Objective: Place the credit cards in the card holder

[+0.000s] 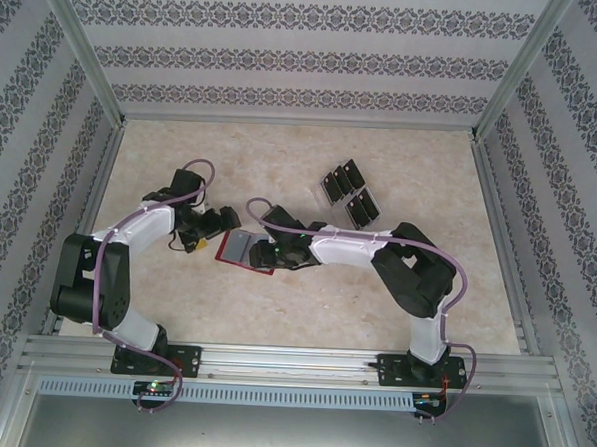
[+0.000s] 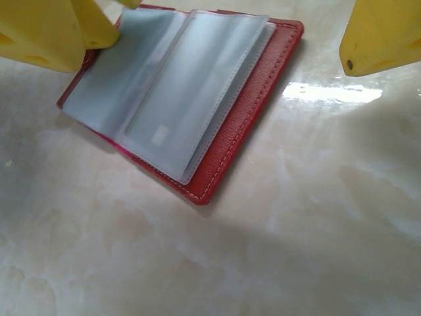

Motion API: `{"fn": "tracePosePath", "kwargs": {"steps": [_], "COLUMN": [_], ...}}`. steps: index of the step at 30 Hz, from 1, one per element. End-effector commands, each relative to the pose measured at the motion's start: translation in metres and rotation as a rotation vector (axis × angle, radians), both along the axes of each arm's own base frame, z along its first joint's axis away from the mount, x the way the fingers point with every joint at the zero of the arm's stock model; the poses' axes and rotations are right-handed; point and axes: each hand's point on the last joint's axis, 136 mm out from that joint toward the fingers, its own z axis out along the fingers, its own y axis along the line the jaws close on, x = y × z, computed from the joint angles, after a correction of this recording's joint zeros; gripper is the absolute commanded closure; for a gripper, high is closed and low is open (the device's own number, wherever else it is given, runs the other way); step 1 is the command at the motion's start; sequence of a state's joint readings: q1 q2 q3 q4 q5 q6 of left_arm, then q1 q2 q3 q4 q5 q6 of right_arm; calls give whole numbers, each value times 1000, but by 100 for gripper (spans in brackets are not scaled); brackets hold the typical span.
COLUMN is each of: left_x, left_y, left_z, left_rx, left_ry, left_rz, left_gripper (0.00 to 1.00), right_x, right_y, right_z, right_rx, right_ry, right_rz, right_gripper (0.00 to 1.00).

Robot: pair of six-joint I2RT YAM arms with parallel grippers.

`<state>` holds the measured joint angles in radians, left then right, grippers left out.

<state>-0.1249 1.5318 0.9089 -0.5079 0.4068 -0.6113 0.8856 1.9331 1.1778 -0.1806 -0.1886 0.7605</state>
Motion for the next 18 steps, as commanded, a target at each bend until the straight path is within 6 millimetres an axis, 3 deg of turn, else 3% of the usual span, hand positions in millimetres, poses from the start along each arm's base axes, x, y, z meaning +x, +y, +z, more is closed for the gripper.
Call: {"fn": "tracePosePath", "kwargs": {"steps": [1, 7, 10, 13, 15, 18], "left_x": [4, 4, 5, 9, 13, 23], "left_y": [-6, -15, -21, -25, -27, -28], "left_z": [2, 3, 6, 8, 9, 11], "left_rx": [12, 1, -5, -6, -4, -3], "left_ry": [-33, -37, -50, -62, -70, -82], "left_rz": [8, -5, -11, -8, -5, -7], "left_gripper": [0, 0, 0, 0, 0, 0], "right_x": [3, 9, 9, 10, 14, 29], "right_y": [-39, -64, -59, -40, -32, -40], "right_z": [-19, -16, -4, 30, 63, 102], "right_rx": [-108, -128, -80, 22, 90, 102], "right_ry": [19, 17, 18, 0, -37, -103], "right_rz": [-66, -98, -75, -22, -7, -35], "right_gripper": [50, 50, 50, 50, 50, 50]}}
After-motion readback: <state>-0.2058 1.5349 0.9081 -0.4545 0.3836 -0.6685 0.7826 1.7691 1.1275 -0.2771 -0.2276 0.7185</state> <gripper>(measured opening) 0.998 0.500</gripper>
